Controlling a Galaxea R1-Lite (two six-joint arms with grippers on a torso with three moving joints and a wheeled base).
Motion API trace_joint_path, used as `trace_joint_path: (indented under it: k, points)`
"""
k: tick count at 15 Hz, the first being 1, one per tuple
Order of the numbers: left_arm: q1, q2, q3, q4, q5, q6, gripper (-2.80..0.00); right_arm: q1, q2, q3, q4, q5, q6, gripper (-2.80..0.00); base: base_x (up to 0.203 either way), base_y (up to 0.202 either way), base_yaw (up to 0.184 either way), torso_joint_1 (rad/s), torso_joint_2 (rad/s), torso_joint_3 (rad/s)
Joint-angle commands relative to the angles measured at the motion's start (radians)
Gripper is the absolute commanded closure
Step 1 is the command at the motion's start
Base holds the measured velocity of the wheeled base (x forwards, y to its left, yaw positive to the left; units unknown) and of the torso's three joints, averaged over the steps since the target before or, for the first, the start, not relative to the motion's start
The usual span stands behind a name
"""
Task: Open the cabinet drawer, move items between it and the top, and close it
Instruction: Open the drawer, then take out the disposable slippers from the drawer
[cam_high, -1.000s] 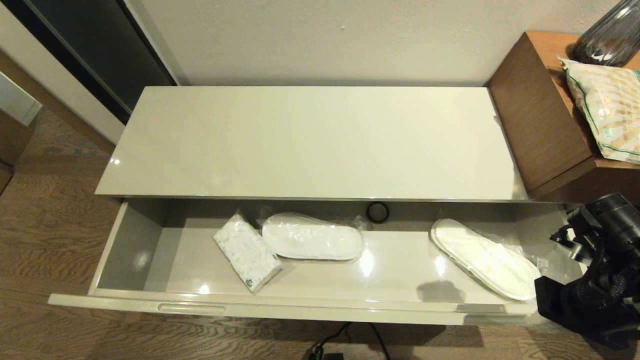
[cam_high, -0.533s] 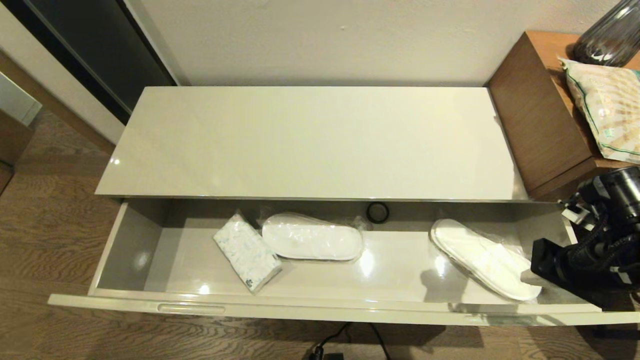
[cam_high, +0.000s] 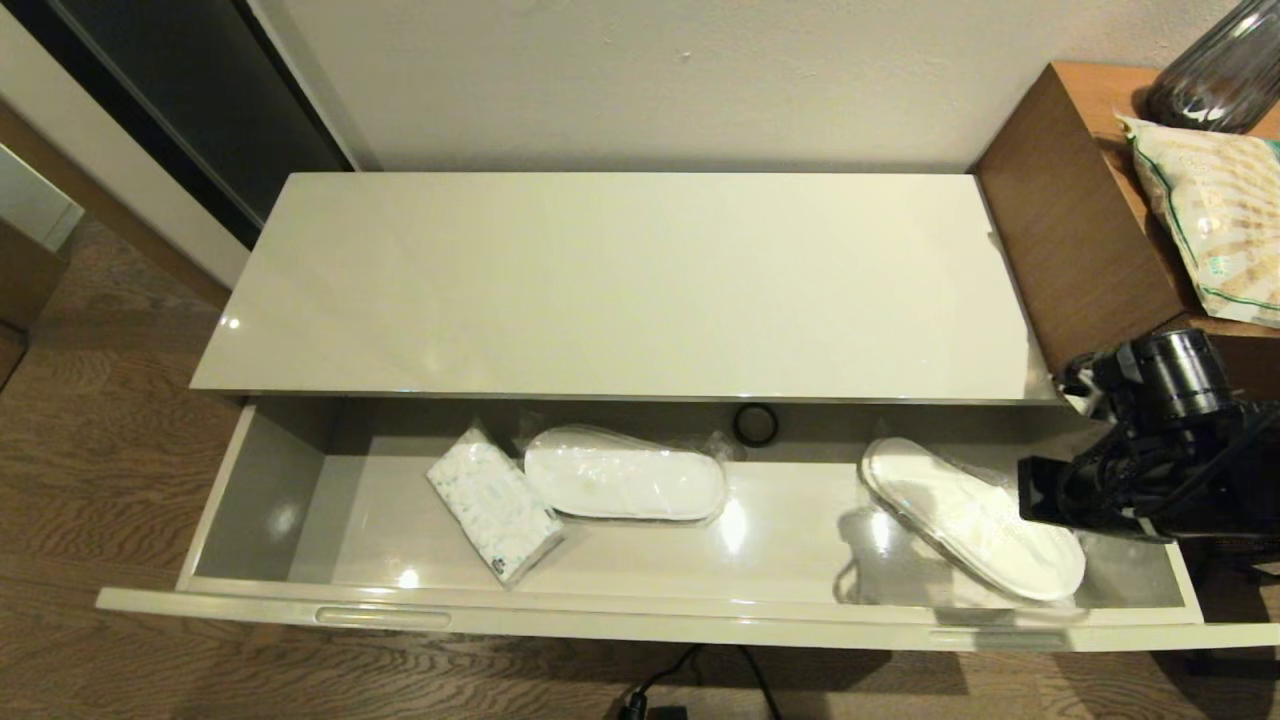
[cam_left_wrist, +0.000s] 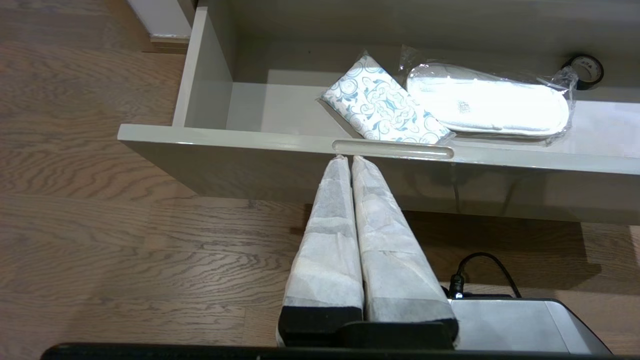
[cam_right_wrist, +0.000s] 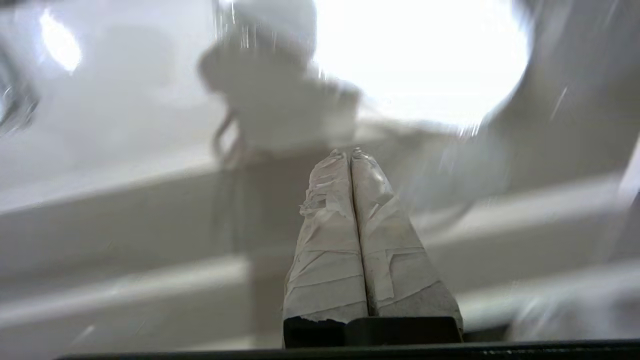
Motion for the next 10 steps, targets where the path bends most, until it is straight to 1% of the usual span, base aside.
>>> trace_joint_path:
  k: [1,2,3,6,7,9,10]
  points:
    - [0.001,0.001,0.0,0.0,0.001,0.0,0.0,0.0,0.114,-0.044,-0.09,-0.021,-0.191,0.0,0.0,0.0,0.0,0.0,0.0,0.0]
    - [0.001,0.001,0.0,0.0,0.001,0.0,0.0,0.0,0.161,-0.056,-0.121,-0.029,-0.283,0.0,0.0,0.0,0.0,0.0,0.0,0.0]
    - [0.001,0.001,0.0,0.0,0.001,0.0,0.0,0.0,0.216,-0.063,-0.17,-0.044,-0.351,0.0,0.0,0.0,0.0,0.0,0.0,0.0]
    - [0.001,0.001,0.0,0.0,0.001,0.0,0.0,-0.02,0.385,-0.084,-0.425,-0.116,-0.518,0.0,0.0,0.0,0.0,0.0,0.0,0.0]
    - [0.001,0.001,0.0,0.0,0.001,0.0,0.0,-0.032,0.439,-0.082,-0.499,-0.131,-0.552,-2.8,0.0,0.0,0.0,0.0,0.0,0.0]
    - [0.001,0.001,0.0,0.0,0.001,0.0,0.0,-0.064,0.51,-0.079,-0.629,-0.152,-0.587,-2.8,0.0,0.0,0.0,0.0,0.0,0.0]
    - [0.001,0.001,0.0,0.0,0.001,0.0,0.0,-0.075,0.516,-0.079,-0.65,-0.154,-0.596,-2.8,0.0,0.0,0.0,0.0,0.0,0.0]
